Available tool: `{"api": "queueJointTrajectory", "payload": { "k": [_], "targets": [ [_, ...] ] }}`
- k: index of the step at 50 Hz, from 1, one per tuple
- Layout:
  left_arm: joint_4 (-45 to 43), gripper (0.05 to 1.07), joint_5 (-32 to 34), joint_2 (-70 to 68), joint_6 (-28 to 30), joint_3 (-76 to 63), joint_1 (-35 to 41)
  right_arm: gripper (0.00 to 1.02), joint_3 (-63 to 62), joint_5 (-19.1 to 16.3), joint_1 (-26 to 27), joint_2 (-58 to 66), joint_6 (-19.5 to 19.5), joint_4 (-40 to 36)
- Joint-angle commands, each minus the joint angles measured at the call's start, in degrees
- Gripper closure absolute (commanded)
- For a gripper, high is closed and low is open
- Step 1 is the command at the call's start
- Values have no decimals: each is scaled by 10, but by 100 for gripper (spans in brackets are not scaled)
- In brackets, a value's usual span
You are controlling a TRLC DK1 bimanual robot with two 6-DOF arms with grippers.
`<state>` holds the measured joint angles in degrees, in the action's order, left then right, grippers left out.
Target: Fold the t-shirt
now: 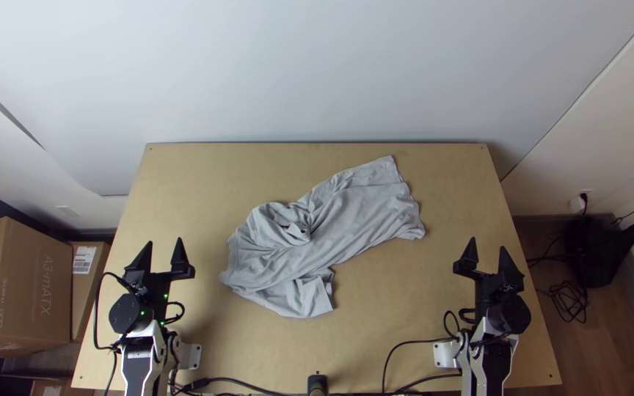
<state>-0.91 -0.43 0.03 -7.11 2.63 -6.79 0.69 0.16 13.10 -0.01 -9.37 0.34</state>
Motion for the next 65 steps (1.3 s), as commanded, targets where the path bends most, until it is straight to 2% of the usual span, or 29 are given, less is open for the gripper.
{"api": "queueJointTrajectory", "payload": {
  "k": [1, 12, 16, 26, 39, 49, 65],
  "targets": [
    [16, 10, 7, 0, -19, -24, 8, 4, -2, 5, -12, -3, -17, -12],
    [6, 10, -7, -2, 18, -20, -11, 4, 2, 6, -13, -3, -13, -9],
    [6, 10, -7, -1, 20, -13, -31, 4, 5, 5, -25, -3, -4, -8],
    [5, 10, -7, -1, 21, 7, -43, 4, 42, 0, -44, -3, -10, -5],
    [-9, 10, -8, 0, 30, 52, -73, 4, 131, -3, -116, 5, -43, -10],
    [-18, 10, -7, 1, 53, 80, -80, 4, 223, -2, -190, 68, -44, -22],
    [36, 10, -6, 64, 33, 193, -77, 4, 364, -2, -242, 171, -44, -31]
  ]
}}
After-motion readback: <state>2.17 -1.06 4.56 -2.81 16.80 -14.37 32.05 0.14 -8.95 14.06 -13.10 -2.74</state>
